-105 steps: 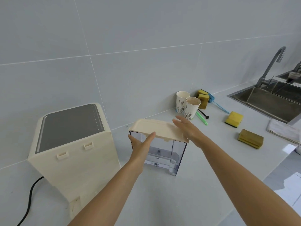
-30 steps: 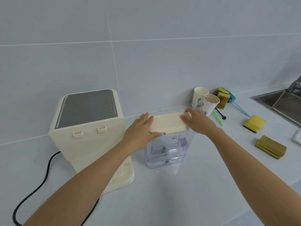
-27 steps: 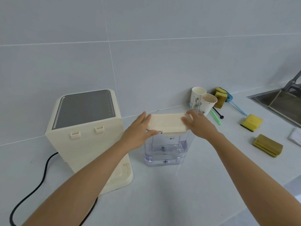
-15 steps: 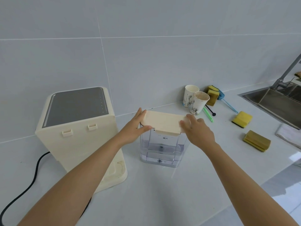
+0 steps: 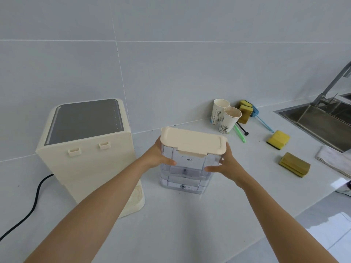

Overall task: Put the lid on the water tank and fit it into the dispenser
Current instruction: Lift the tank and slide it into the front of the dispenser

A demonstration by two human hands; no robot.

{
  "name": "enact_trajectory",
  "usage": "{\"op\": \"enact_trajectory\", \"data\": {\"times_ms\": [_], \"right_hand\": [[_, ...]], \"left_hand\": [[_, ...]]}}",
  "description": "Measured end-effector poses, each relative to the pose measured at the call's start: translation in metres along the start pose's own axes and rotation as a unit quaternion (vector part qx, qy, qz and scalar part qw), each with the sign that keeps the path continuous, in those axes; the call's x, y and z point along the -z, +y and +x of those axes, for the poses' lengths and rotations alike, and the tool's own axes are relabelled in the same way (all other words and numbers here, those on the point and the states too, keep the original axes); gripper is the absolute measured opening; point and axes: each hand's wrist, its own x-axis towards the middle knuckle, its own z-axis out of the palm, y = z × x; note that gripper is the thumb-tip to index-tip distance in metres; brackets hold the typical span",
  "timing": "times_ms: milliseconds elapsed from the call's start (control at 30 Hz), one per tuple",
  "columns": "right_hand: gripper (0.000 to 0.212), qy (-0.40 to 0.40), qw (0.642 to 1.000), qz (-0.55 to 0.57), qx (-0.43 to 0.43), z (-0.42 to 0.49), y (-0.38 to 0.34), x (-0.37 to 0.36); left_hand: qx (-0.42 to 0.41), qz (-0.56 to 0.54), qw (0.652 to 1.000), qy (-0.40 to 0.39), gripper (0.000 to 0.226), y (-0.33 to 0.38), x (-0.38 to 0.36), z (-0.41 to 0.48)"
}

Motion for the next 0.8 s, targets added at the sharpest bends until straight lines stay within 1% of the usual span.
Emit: {"op": "enact_trajectory", "data": {"times_ms": [100, 267, 333, 433, 467, 533, 567, 633, 700, 733, 767, 800], "right_hand": [[0.105, 0.002, 0.999, -0.016, -0.030, 0.005, 0.012, -0.008], [0.089, 0.024, 0.996, -0.062, -0.066, 0.011, 0.021, -0.013], [0.082, 0.028, 0.994, -0.081, -0.068, 0.013, 0.022, -0.011], [0.078, 0.015, 0.994, -0.093, -0.056, 0.012, 0.021, -0.010], [0.074, 0.014, 0.994, -0.093, -0.057, 0.012, 0.020, -0.010], [0.056, 0.006, 0.994, -0.098, -0.052, 0.009, 0.019, -0.006], [0.051, -0.003, 0.993, -0.107, -0.050, 0.005, 0.016, -0.006], [0.056, -0.011, 0.993, -0.111, -0.050, 0.008, 0.016, -0.008], [0.065, -0.029, 0.990, -0.131, -0.034, 0.009, -0.003, -0.007], [0.069, -0.116, 0.981, -0.157, 0.015, 0.020, -0.035, -0.039], [0.072, -0.175, 0.967, -0.178, 0.049, 0.029, -0.065, -0.077], [0.073, -0.182, 0.964, -0.184, 0.059, 0.030, -0.070, -0.073]], "left_hand": [[0.019, 0.025, 0.999, 0.004, 0.105, -0.001, 0.001, 0.001], [0.038, 0.031, 0.998, 0.035, 0.098, -0.002, -0.002, 0.001], [0.046, 0.033, 0.997, 0.051, 0.096, -0.001, -0.004, -0.001], [0.059, 0.038, 0.996, 0.062, 0.094, -0.003, -0.004, -0.005], [0.061, 0.040, 0.995, 0.064, 0.094, -0.004, -0.004, -0.007], [0.063, 0.035, 0.995, 0.072, 0.094, -0.003, -0.008, -0.012], [0.067, 0.027, 0.994, 0.081, 0.094, -0.003, -0.012, -0.015], [0.056, 0.042, 0.993, 0.094, 0.092, 0.004, -0.008, -0.036], [0.077, 0.048, 0.991, 0.103, 0.088, 0.011, -0.003, -0.048], [0.094, 0.012, 0.975, 0.202, 0.086, 0.006, 0.024, -0.085], [0.095, -0.005, 0.953, 0.288, 0.085, 0.002, 0.046, -0.123], [0.085, -0.014, 0.955, 0.285, 0.085, 0.005, 0.048, -0.125]]}}
